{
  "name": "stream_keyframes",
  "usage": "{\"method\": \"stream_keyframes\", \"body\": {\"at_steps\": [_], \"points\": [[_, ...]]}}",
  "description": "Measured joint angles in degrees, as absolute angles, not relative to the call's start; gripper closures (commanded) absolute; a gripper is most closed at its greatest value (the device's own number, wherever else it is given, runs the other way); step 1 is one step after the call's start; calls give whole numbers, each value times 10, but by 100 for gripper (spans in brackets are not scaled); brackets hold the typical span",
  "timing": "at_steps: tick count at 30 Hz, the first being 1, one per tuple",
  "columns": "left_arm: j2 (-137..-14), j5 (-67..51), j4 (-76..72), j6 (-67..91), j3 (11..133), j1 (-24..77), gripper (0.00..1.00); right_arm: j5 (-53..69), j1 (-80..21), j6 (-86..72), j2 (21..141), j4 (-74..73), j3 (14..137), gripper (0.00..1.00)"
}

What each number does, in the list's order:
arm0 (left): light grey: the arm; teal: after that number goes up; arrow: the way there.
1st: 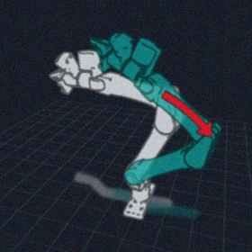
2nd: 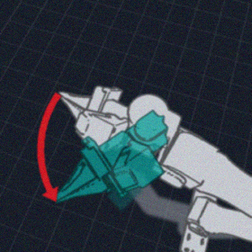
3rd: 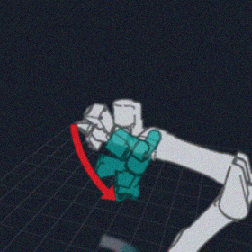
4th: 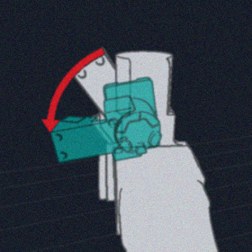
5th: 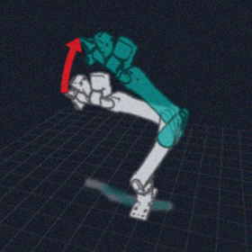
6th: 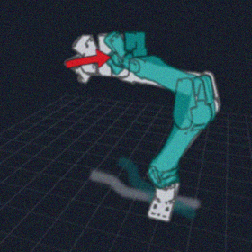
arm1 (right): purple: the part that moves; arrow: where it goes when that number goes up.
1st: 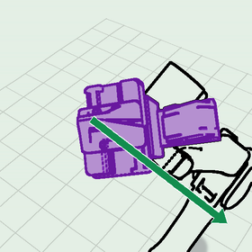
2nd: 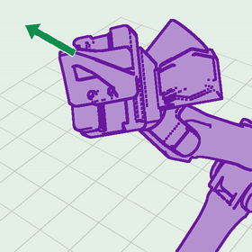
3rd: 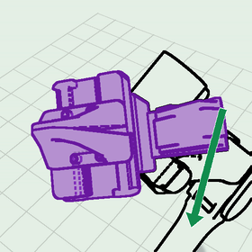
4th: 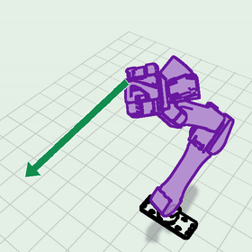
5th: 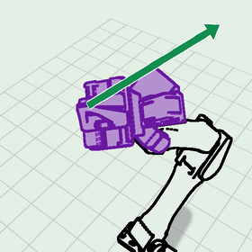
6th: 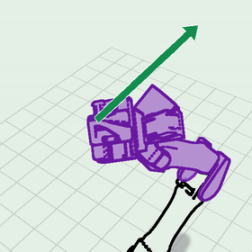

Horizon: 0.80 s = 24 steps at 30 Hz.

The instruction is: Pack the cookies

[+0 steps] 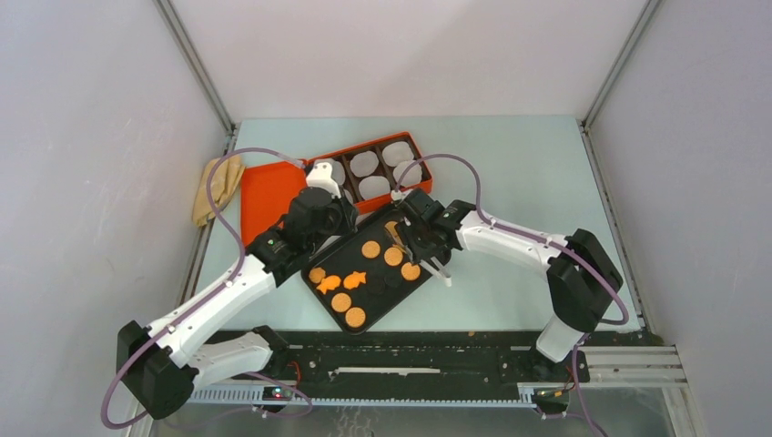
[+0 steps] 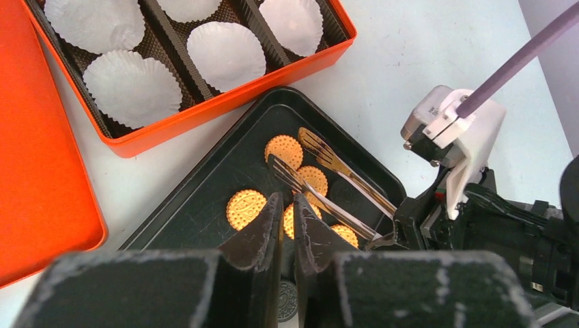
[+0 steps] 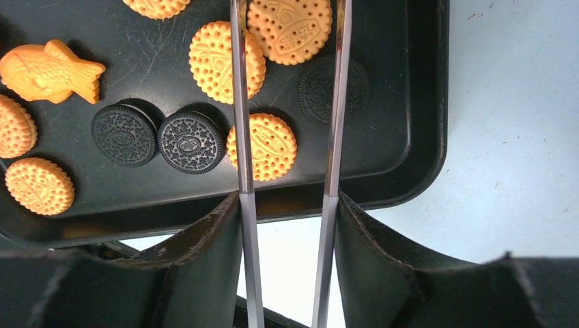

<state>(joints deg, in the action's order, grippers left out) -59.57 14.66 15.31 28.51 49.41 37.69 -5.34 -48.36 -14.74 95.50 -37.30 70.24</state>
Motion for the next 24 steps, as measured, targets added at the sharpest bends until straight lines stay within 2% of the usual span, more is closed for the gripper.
{"method": "stream_keyframes", "body": {"at_steps": [3,7,16,24], "points": [[-596,146,154,285,494,377,86,-58,-484,-149,962,-372,703,65],[-595,146,154,285,494,377,86,-63,-484,-150,964,-376,718,74],[-552,149,168,285,494,377,86,-84,-484,-148,941,-388,770,77],[-548,153,180,285,494,377,86,-103,-430,-138,966,-395,887,77]]}}
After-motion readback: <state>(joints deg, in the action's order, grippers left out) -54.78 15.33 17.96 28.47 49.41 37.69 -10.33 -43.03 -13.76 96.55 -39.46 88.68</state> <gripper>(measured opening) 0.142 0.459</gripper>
